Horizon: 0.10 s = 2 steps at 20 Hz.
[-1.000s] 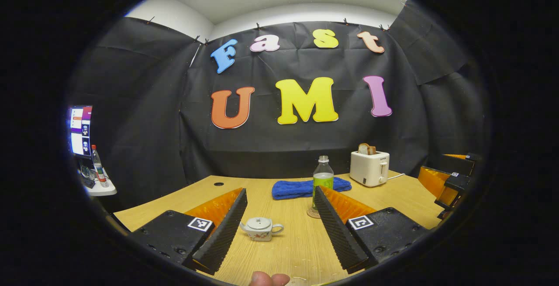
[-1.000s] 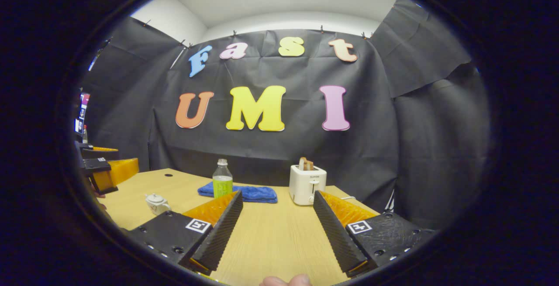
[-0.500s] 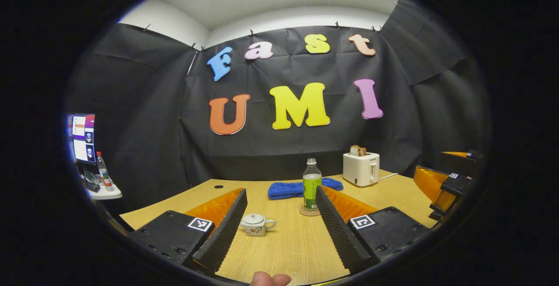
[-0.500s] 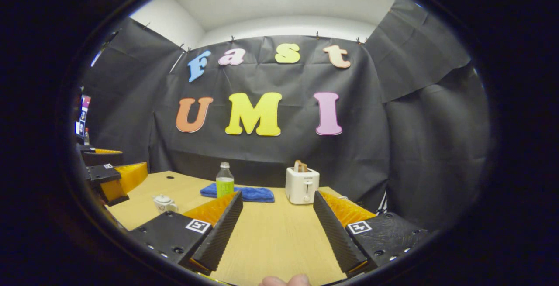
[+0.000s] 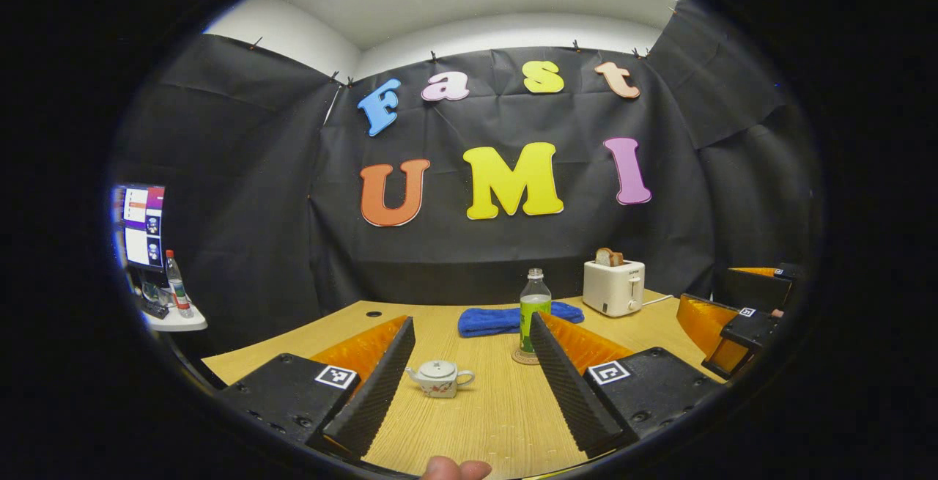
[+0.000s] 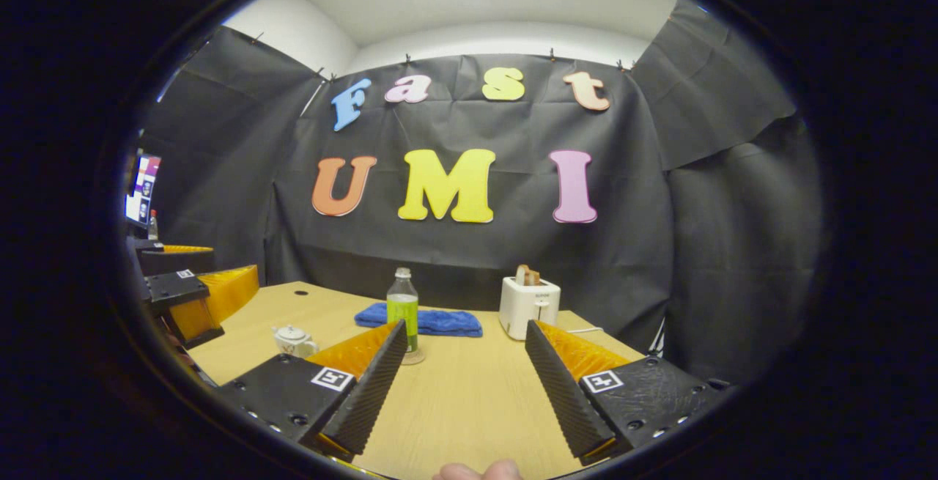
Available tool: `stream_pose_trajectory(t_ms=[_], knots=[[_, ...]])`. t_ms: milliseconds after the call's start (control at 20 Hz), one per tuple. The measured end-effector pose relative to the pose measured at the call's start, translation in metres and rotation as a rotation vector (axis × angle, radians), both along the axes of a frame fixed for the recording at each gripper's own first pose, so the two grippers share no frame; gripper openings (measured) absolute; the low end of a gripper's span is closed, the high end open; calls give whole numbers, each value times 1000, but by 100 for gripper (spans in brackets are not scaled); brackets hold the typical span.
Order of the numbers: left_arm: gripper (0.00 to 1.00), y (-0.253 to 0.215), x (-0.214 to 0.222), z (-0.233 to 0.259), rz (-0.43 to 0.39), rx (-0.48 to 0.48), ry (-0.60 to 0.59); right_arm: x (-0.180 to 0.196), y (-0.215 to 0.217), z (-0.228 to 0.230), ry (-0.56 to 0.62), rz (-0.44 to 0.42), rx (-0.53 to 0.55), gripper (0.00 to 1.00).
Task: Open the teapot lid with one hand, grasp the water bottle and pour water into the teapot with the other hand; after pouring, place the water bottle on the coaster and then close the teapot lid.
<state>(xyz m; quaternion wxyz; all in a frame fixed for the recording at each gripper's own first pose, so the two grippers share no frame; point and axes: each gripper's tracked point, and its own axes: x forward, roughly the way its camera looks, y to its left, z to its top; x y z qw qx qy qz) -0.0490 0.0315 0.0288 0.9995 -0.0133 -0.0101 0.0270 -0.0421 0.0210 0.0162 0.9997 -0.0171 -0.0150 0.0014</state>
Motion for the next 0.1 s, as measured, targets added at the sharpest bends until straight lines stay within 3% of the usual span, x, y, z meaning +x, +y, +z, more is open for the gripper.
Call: stream_pose_trajectory(t_ms=[100], knots=[[98, 0, 1, -1, -5, -3, 3, 3, 4, -2, 10, 6, 2, 96]])
